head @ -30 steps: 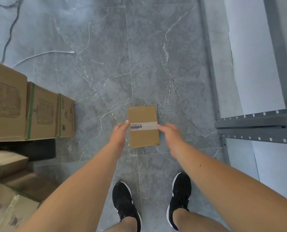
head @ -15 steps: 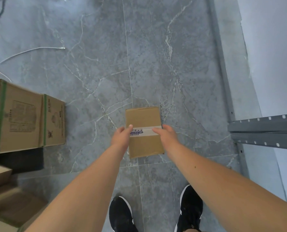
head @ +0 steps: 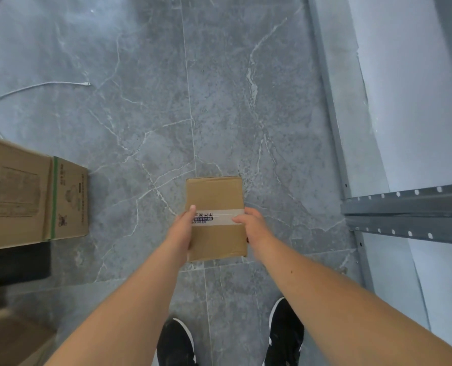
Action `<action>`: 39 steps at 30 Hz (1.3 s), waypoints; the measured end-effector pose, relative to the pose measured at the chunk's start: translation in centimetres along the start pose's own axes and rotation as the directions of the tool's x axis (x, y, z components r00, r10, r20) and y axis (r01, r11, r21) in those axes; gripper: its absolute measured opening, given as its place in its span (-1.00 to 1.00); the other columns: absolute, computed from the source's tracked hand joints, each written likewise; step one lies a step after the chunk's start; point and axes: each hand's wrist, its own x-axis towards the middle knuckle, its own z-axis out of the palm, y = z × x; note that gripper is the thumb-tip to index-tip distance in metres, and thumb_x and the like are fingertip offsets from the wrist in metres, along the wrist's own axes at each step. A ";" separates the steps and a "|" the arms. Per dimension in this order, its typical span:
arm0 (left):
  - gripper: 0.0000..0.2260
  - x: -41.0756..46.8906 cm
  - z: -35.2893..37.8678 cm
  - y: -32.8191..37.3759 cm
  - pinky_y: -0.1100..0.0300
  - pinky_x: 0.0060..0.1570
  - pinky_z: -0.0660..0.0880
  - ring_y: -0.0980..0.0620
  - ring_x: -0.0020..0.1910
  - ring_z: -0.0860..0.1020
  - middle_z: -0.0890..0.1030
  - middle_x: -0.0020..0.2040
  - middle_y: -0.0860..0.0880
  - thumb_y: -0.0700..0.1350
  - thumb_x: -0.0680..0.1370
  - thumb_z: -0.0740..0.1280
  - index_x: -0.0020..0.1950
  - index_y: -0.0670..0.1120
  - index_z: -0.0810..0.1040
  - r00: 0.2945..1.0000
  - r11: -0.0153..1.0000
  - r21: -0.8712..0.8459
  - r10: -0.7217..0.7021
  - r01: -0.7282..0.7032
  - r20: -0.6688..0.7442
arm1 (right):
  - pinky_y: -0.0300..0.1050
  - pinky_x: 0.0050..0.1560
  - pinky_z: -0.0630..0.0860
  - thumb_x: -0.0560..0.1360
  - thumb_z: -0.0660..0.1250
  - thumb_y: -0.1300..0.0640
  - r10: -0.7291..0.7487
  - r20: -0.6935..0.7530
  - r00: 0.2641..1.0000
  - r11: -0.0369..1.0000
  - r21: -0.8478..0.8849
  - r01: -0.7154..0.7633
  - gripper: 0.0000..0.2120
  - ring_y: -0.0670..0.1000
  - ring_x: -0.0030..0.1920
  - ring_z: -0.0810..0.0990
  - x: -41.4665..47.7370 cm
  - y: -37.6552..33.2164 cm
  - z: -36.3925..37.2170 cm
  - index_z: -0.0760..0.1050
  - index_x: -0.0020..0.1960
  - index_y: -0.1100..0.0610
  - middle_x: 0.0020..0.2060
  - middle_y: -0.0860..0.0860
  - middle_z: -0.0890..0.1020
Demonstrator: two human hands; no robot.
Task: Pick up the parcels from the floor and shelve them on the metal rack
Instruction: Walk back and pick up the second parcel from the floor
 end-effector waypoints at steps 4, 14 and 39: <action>-0.58 -4.3 0.1 2.1 0.03 0.17 0.37 0.11 0.00 0.53 0.59 0.13 0.08 0.21 0.68 0.26 0.45 0.01 0.47 0.999 1.000 -0.028 0.009 -0.008 0.036 | 0.12 0.28 0.54 0.45 0.43 0.20 -0.037 0.006 0.999 0.999 -0.002 0.037 -0.61 0.14 0.22 0.61 -3.8 -2.6 -1.1 0.58 0.27 0.08 0.23 0.14 0.63; -0.64 -15.9 -0.2 7.4 0.00 0.23 0.36 0.10 0.10 0.56 0.61 0.08 0.14 0.26 0.70 0.17 0.29 0.06 0.54 0.997 0.996 -0.060 0.064 -0.060 0.054 | 0.16 0.29 0.54 0.23 0.41 0.03 -0.097 -0.012 0.995 0.995 -0.005 0.097 -0.37 0.19 0.25 0.62 -14.8 -8.5 -3.5 0.57 0.30 0.11 0.27 0.18 0.65; -0.53 -44.8 -6.7 16.3 0.03 0.03 0.47 0.02 0.06 0.59 0.66 0.12 0.05 0.33 0.69 0.08 0.08 0.04 0.63 0.978 0.967 -0.153 0.209 -0.206 0.006 | 0.18 0.00 0.60 0.56 0.38 0.15 -0.172 0.080 0.982 0.985 0.048 0.169 -0.86 0.17 -0.01 0.63 -43.8 -19.8 -6.8 0.50 0.07 0.18 -0.01 0.17 0.64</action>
